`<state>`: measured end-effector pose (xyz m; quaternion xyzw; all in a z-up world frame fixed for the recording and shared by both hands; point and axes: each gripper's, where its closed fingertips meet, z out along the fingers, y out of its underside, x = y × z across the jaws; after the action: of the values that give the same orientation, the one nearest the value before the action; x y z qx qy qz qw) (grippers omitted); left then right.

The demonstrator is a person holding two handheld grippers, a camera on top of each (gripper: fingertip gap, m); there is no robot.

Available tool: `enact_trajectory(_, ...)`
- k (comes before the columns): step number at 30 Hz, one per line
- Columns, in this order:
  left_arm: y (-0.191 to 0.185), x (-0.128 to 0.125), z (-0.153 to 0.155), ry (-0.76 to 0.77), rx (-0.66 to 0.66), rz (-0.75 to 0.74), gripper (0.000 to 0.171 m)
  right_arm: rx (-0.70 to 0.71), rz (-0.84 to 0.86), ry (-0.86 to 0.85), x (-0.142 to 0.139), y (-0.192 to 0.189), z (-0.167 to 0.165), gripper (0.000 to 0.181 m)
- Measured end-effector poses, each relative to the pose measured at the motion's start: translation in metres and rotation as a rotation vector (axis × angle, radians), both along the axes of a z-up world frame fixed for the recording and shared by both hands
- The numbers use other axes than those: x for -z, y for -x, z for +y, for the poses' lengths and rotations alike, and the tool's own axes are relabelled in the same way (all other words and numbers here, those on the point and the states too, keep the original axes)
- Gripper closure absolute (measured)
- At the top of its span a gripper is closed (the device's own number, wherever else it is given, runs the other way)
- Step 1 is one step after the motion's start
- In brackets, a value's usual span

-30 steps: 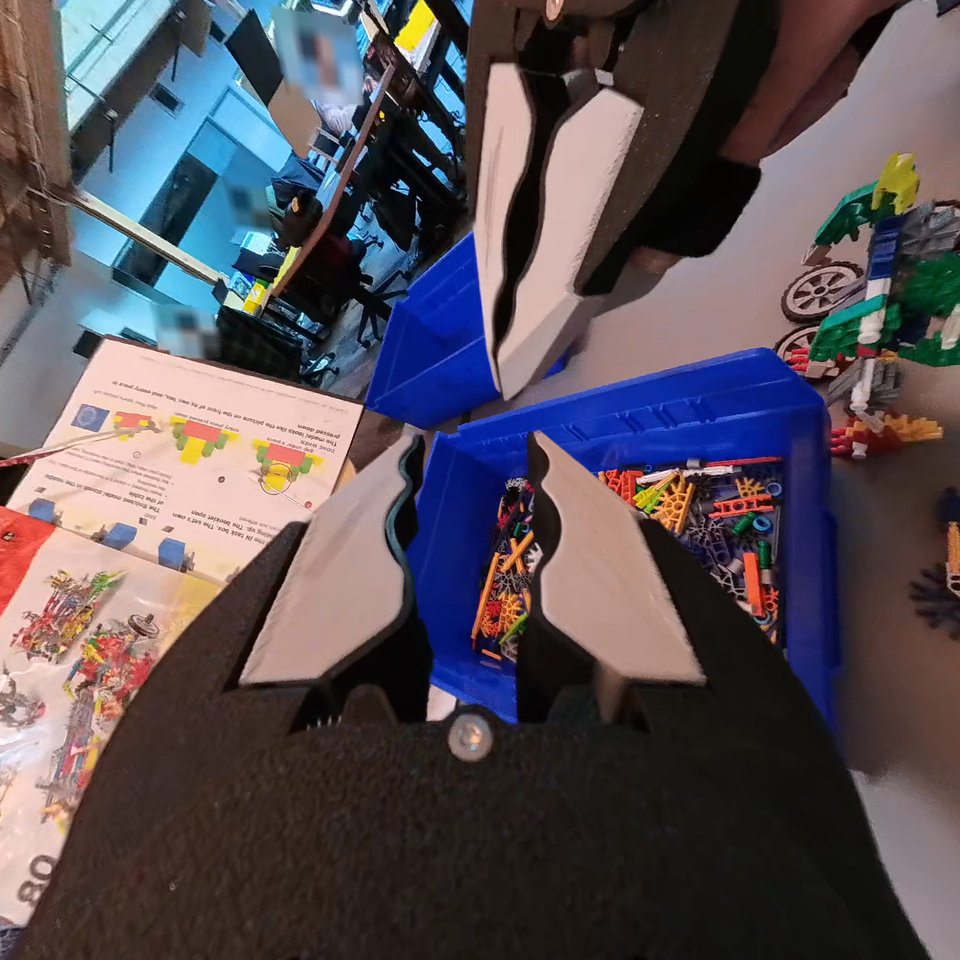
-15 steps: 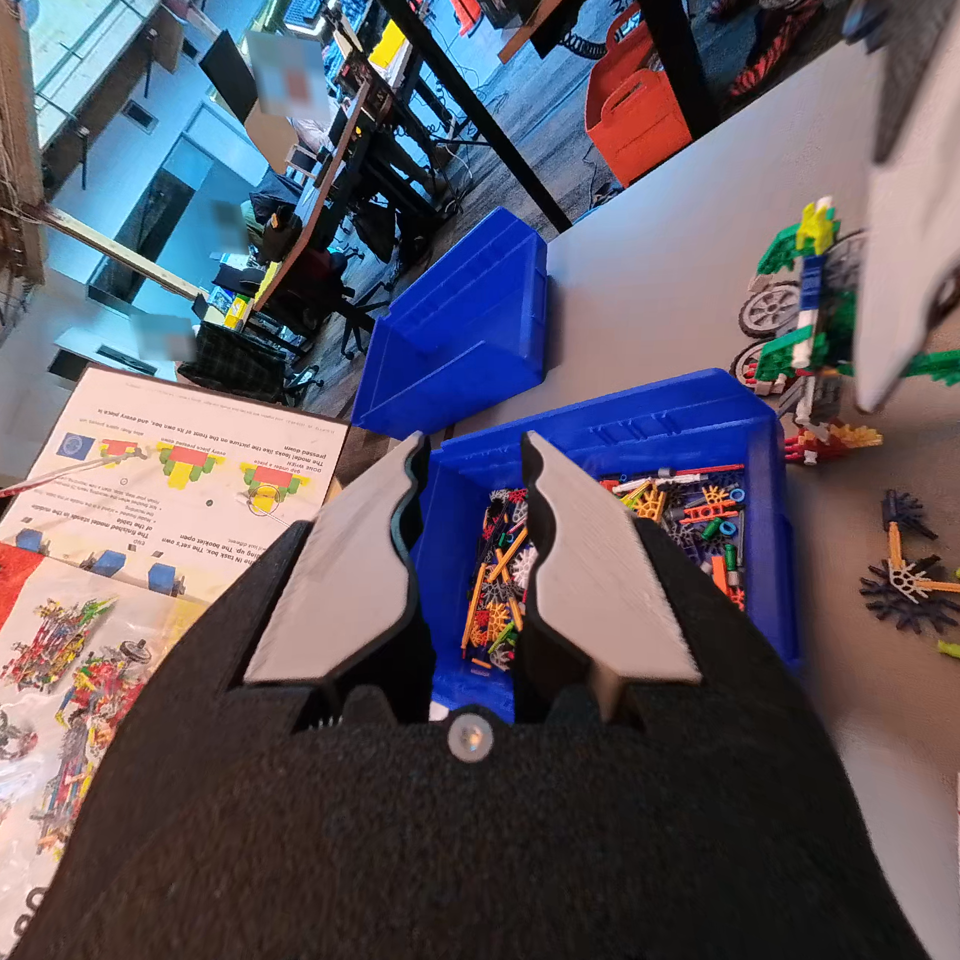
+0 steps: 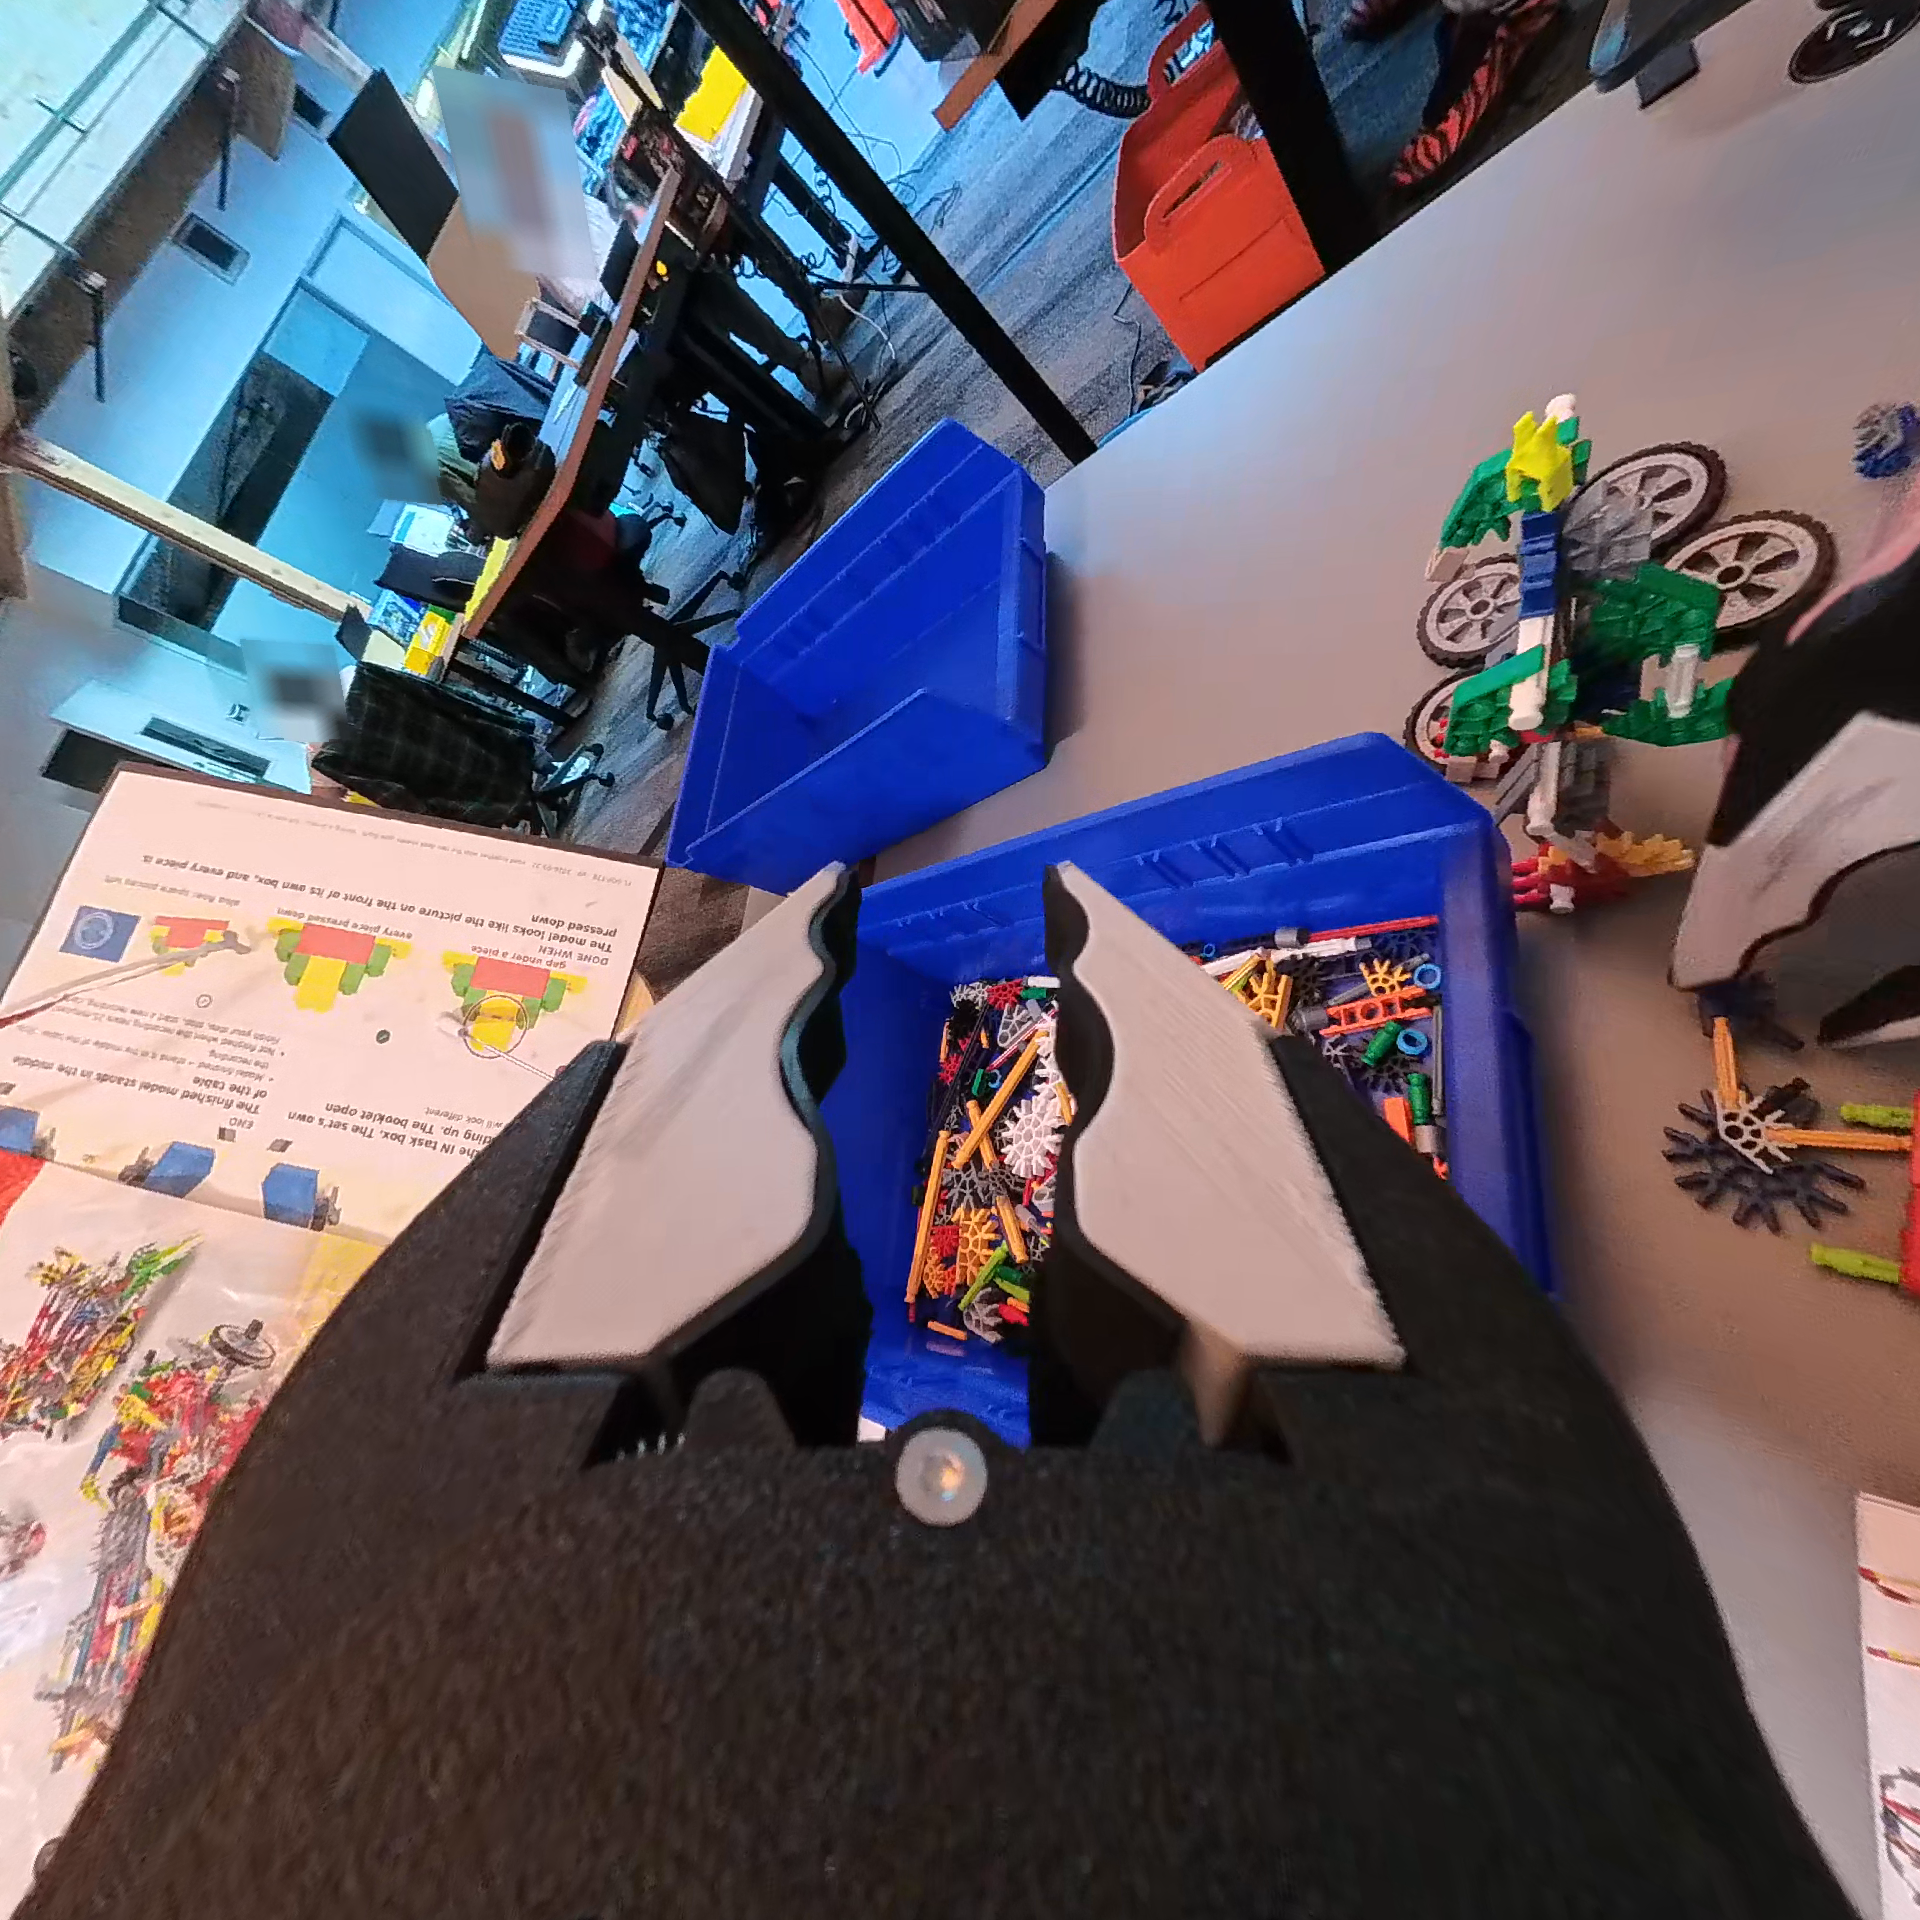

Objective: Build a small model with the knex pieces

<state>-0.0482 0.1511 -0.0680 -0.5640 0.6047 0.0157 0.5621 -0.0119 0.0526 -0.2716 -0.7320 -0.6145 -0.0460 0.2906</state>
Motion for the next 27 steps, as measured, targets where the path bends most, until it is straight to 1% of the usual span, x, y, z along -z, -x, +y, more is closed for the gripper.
enact_trajectory(2,0.0,-0.001,-0.001,-0.001,0.001,-0.001,0.138,0.015,0.012,0.018,0.005,0.001,0.003,0.164)
enact_trajectory(4,0.0,-0.001,-0.001,0.0,0.003,-0.001,0.138,0.024,0.032,0.033,0.006,0.003,0.005,0.165)
enact_trajectory(9,0.002,0.0,-0.003,0.012,0.007,0.0,0.137,0.029,0.058,0.001,0.001,0.002,0.008,0.166)
enact_trajectory(10,0.001,0.001,-0.005,0.024,0.018,-0.002,0.137,0.031,0.072,-0.008,-0.003,0.002,0.007,0.166)
enact_trajectory(13,-0.005,0.004,-0.024,0.122,0.118,-0.025,0.136,0.031,0.114,-0.056,-0.02,0.0,0.005,0.167)
enact_trajectory(16,-0.007,0.009,-0.037,0.202,0.175,-0.024,0.135,-0.014,0.172,-0.153,-0.051,0.005,-0.001,0.166)
enact_trajectory(18,-0.008,0.013,-0.046,0.257,0.207,-0.017,0.135,-0.02,0.206,-0.259,-0.08,0.005,-0.001,0.167)
enact_trajectory(20,-0.012,0.012,-0.056,0.332,0.26,-0.051,0.131,-0.025,0.243,-0.37,-0.11,0.005,0.0,0.167)
enact_trajectory(21,-0.015,0.008,-0.063,0.366,0.301,-0.09,0.129,-0.021,0.259,-0.428,-0.126,0.003,0.002,0.167)
enact_trajectory(23,-0.02,-0.01,-0.079,0.428,0.41,-0.201,0.129,-0.025,0.283,-0.541,-0.155,0.001,0.004,0.167)
enact_trajectory(25,-0.019,-0.024,-0.086,0.485,0.465,-0.286,0.128,-0.004,0.288,-0.658,-0.183,-0.006,0.011,0.166)
enact_trajectory(27,-0.019,-0.032,-0.094,0.543,0.52,-0.336,0.126,0.004,0.27,-0.759,-0.203,-0.012,0.017,0.166)
